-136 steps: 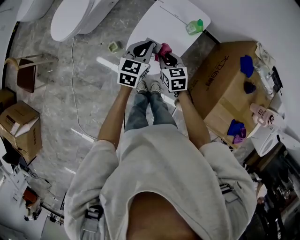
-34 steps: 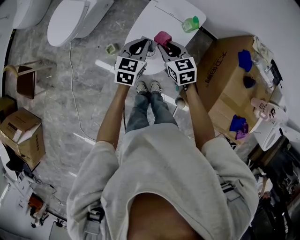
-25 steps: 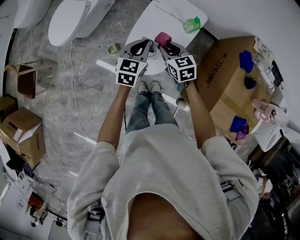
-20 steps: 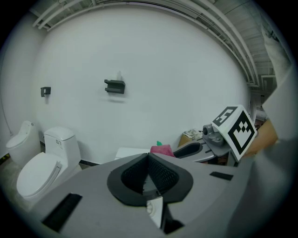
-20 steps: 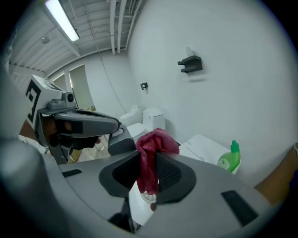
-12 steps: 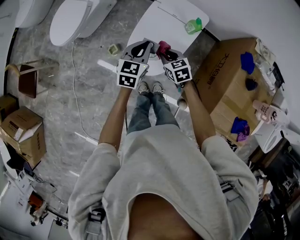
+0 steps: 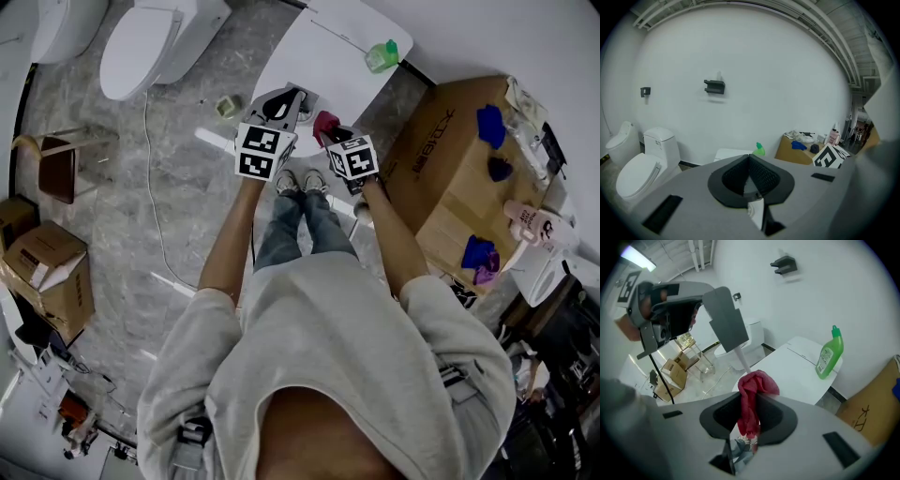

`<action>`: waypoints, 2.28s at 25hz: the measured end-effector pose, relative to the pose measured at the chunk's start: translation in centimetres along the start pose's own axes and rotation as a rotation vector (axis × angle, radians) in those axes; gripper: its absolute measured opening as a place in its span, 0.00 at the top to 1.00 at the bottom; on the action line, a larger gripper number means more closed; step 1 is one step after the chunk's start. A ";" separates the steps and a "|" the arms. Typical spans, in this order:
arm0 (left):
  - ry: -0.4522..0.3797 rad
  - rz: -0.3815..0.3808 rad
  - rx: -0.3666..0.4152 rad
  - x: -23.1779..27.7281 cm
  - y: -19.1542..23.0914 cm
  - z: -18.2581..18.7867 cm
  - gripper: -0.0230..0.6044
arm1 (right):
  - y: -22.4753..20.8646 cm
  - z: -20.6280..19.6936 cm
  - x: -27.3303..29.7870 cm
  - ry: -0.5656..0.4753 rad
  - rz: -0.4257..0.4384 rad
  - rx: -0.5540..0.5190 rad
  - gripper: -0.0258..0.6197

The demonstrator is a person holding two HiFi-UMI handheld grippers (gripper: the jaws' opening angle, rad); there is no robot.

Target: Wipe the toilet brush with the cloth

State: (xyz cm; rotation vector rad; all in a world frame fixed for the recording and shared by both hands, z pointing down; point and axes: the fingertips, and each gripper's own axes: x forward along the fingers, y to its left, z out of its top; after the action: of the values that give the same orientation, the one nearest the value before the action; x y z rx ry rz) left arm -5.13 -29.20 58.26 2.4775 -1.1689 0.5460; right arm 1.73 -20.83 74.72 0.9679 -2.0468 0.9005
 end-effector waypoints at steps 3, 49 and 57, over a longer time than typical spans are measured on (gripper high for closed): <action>0.003 -0.004 0.002 0.0 -0.2 0.0 0.93 | -0.8 1.0 -1.1 -0.043 -0.023 0.026 0.80; -0.293 0.222 0.053 -12.2 3.3 10.6 0.93 | 1.4 19.1 -24.1 -0.736 -0.227 -0.140 0.80; -0.317 0.229 0.055 -13.1 3.6 11.2 0.93 | 2.1 19.9 -24.8 -0.758 -0.236 -0.140 0.80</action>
State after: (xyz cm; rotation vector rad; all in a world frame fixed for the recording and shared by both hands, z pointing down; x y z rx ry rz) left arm -13.47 -27.95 42.83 2.5577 -1.5914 0.2494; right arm 6.34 -27.18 43.87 1.5973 -2.4754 0.2616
